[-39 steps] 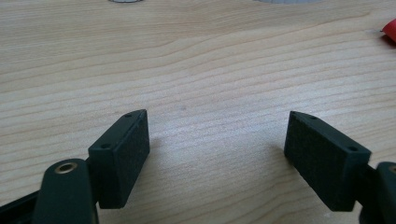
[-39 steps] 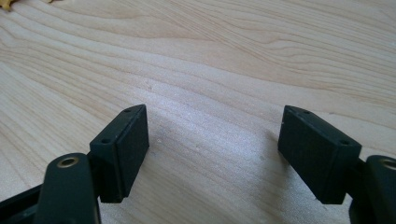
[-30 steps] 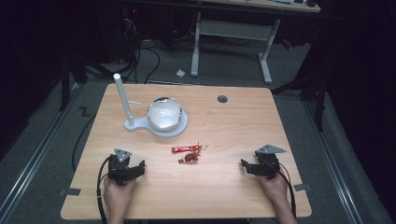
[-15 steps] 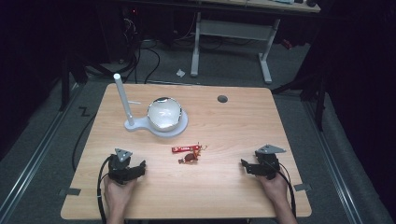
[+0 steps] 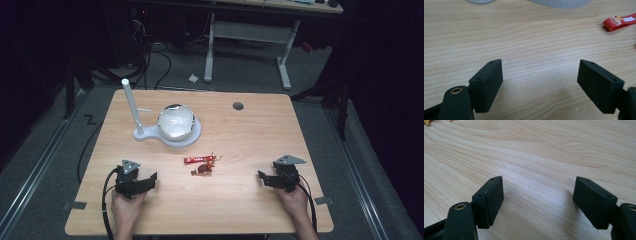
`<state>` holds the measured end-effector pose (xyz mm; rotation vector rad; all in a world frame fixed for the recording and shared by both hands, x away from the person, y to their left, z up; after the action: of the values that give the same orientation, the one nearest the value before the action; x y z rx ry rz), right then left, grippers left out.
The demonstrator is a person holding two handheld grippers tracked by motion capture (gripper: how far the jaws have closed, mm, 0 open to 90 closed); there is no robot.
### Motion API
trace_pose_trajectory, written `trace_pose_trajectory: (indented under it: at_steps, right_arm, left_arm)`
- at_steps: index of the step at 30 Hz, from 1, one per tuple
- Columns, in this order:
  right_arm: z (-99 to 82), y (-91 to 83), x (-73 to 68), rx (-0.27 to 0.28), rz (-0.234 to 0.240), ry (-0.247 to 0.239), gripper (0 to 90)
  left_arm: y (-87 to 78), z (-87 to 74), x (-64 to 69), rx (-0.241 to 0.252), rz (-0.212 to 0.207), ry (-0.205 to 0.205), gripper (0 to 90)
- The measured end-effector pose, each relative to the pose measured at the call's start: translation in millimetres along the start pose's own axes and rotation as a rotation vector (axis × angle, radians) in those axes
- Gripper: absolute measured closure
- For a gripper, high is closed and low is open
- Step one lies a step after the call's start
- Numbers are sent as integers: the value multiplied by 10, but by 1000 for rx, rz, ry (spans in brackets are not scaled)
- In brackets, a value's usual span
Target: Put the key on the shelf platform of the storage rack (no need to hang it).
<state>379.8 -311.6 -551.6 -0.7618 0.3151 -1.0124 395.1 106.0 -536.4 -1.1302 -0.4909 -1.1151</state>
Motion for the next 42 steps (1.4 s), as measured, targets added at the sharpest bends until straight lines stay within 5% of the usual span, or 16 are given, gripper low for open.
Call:
trace_pose_trajectory:
  at_steps: [24,39,42]
  right_arm:
    - [0,0,0,0,0,-1,245]
    - [0,0,0,0,0,-1,245]
    - [0,0,0,0,0,0,245]
  left_arm:
    - [-171,-520,476,-174,-93,69,174]
    - [-165,-934,807,-265,-145,177,87]
    - [-101,-1025,862,-282,-124,199,39]
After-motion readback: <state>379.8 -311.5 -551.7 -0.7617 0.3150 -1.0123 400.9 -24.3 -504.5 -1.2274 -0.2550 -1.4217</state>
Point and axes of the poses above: each handheld gripper's, and its own axes: y roughly forward along the jaws, z roughly out of its top, x roughly to its right, the point moved 3 cm from there along y, roughly forward along the jaws, and after that the axes turned 7 degrees about -y, right-handed, at the moved point
